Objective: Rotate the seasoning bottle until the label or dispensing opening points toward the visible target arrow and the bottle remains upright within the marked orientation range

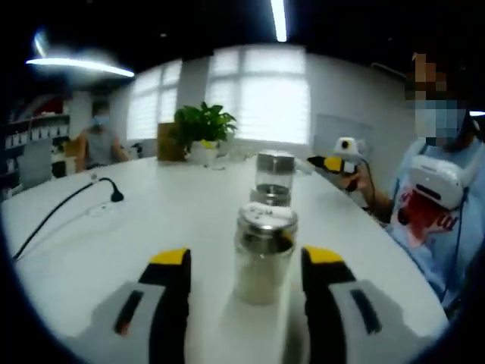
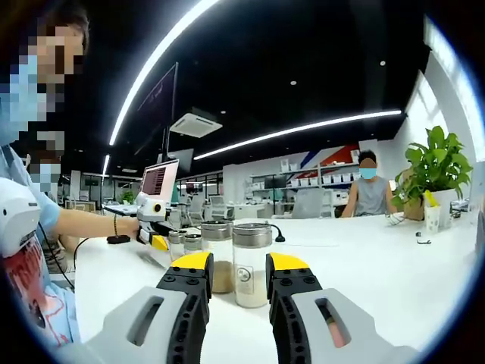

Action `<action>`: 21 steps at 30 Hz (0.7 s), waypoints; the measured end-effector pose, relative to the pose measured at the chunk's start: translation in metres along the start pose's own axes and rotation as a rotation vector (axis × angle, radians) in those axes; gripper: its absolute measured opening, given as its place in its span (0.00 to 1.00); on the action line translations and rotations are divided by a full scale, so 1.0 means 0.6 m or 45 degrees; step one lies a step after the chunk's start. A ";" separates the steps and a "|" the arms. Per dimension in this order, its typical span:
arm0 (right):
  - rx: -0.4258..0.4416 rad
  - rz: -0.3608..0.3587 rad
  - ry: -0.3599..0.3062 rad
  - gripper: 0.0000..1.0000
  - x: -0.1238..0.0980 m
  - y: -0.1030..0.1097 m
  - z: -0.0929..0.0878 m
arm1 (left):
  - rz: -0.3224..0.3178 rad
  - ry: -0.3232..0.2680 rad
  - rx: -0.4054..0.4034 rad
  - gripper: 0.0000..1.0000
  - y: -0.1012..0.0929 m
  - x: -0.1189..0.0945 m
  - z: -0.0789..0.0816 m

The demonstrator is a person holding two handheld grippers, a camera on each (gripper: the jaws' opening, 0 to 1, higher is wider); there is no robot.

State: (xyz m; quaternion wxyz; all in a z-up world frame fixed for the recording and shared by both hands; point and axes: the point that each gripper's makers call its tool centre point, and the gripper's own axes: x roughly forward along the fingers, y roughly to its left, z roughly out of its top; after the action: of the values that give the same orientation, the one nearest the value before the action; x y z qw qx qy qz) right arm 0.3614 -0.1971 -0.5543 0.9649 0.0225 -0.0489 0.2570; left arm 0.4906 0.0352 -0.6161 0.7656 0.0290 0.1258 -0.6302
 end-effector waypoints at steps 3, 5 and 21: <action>0.006 -0.005 0.002 0.27 0.001 -0.001 -0.003 | 0.205 0.003 -0.068 0.73 0.018 -0.009 -0.003; 0.012 -0.009 0.003 0.27 0.001 -0.003 -0.005 | 0.342 -0.017 0.024 0.72 0.027 -0.020 0.004; -0.014 -0.002 -0.002 0.27 0.002 0.005 0.001 | 0.710 -0.182 -0.251 0.66 -0.004 -0.022 0.007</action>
State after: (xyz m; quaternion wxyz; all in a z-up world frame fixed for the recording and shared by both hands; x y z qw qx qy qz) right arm 0.3609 -0.1937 -0.5533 0.9652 0.0176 -0.0510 0.2560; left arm 0.4866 0.0462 -0.6086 0.9151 -0.0564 0.1192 -0.3810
